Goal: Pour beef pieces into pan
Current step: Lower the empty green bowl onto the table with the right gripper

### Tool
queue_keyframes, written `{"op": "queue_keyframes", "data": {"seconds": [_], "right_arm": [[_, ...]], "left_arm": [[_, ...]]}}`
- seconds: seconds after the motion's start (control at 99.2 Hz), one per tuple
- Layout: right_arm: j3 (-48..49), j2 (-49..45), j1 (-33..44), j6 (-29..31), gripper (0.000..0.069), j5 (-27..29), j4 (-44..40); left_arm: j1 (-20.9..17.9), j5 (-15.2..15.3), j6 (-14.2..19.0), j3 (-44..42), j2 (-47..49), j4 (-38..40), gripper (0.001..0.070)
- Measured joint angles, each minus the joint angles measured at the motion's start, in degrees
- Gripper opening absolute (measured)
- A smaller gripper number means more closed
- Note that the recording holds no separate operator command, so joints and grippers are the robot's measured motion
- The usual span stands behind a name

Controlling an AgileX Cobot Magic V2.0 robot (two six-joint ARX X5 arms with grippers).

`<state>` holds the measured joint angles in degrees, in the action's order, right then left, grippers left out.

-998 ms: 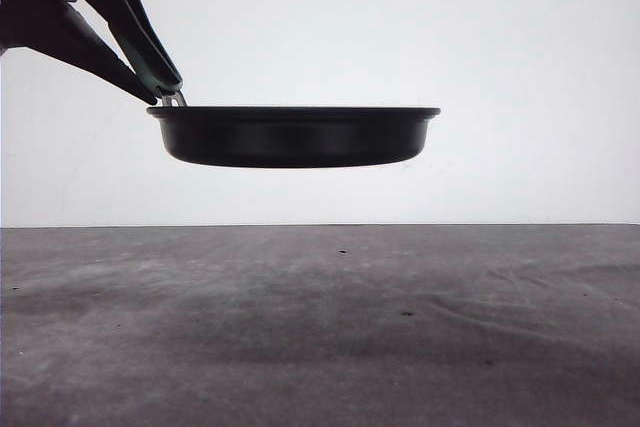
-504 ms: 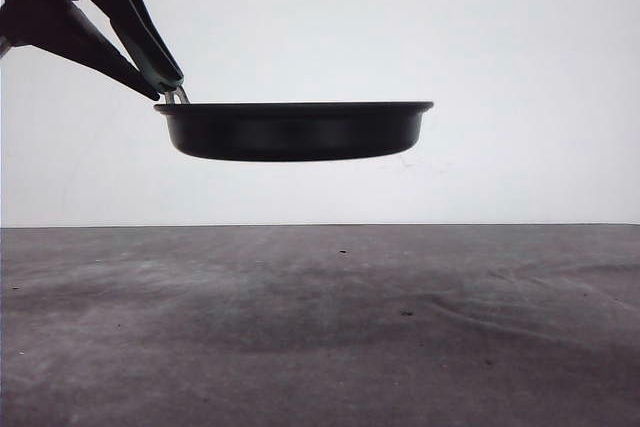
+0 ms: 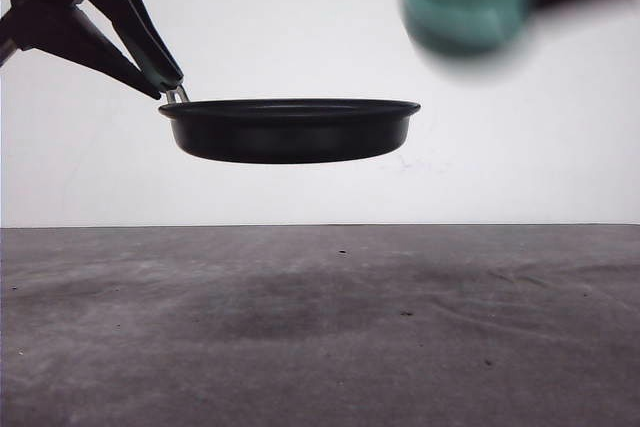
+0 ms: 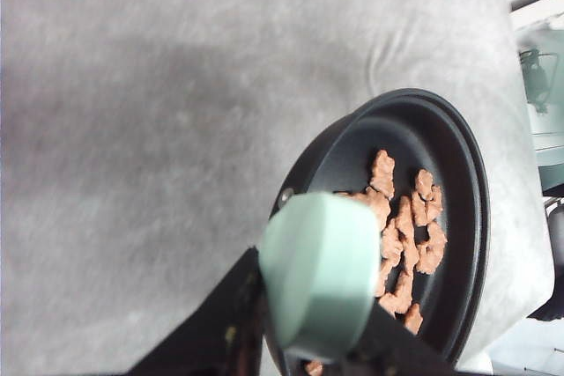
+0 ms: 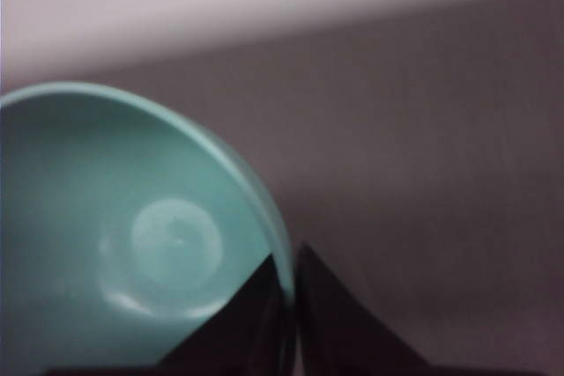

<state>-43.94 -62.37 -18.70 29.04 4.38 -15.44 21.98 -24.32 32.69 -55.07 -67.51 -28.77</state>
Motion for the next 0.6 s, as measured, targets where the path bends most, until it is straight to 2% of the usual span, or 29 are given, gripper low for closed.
{"op": "queue_keyframes", "data": {"seconds": [0.081, 0.171, 0.444, 0.494, 0.544, 0.605], "right_arm": [[0.8, -5.3, 5.9, 1.1, 0.0012, -6.9, -9.2], [1.1, -9.8, 8.5, 0.9, 0.0012, -11.9, -9.7], [0.9, -17.4, 8.7, 0.9, 0.0021, -13.4, -7.4], [0.9, -17.8, 8.6, 0.9, 0.0085, -13.4, -7.4], [0.9, -17.8, 8.6, 0.9, 0.0216, -13.4, -7.4], [0.9, -17.8, 8.6, 0.9, 0.041, -13.4, -7.2]], "left_arm": [[0.0, 0.0, -0.1, 0.0, -0.4, 1.4, 0.0052], [0.0, -0.1, -0.1, 0.0, -1.4, 2.0, 0.0052], [0.0, -3.0, -0.1, 0.0, -3.8, 1.9, 0.0052], [0.0, -3.0, -0.1, 0.0, -3.8, 1.9, 0.0052], [-0.1, -3.0, -0.1, 0.0, -3.8, 2.0, 0.0052], [-0.1, -2.9, -0.1, 0.0, -3.8, 2.0, 0.0052]]}}
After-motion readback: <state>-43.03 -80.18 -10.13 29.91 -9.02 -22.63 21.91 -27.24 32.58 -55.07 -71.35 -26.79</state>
